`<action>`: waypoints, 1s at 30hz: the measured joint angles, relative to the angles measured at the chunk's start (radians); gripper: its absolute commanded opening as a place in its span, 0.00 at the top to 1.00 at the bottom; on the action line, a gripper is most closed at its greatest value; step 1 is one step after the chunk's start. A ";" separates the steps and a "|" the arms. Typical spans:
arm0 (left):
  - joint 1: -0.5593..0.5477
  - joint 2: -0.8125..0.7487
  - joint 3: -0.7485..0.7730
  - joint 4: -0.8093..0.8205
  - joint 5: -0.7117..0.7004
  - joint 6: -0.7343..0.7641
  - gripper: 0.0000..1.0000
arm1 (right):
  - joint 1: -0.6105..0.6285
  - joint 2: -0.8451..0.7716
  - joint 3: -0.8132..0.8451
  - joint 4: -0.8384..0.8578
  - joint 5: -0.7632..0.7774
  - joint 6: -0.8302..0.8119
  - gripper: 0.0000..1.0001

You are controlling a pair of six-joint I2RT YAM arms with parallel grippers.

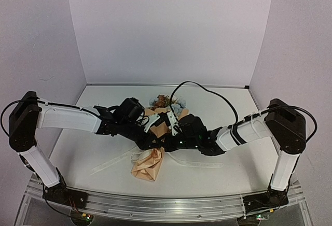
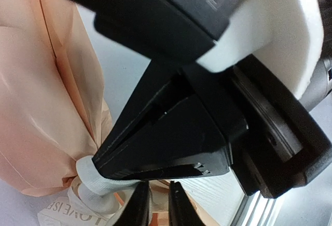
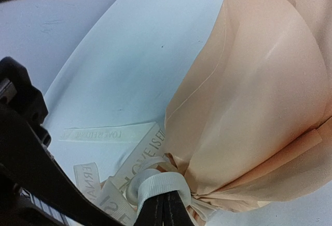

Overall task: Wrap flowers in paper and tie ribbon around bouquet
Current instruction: Cross the ribbon over the folded bouquet.

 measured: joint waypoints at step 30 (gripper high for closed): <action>0.190 -0.131 -0.093 0.042 -0.133 -0.082 0.76 | 0.000 0.053 0.055 0.001 0.005 0.102 1.00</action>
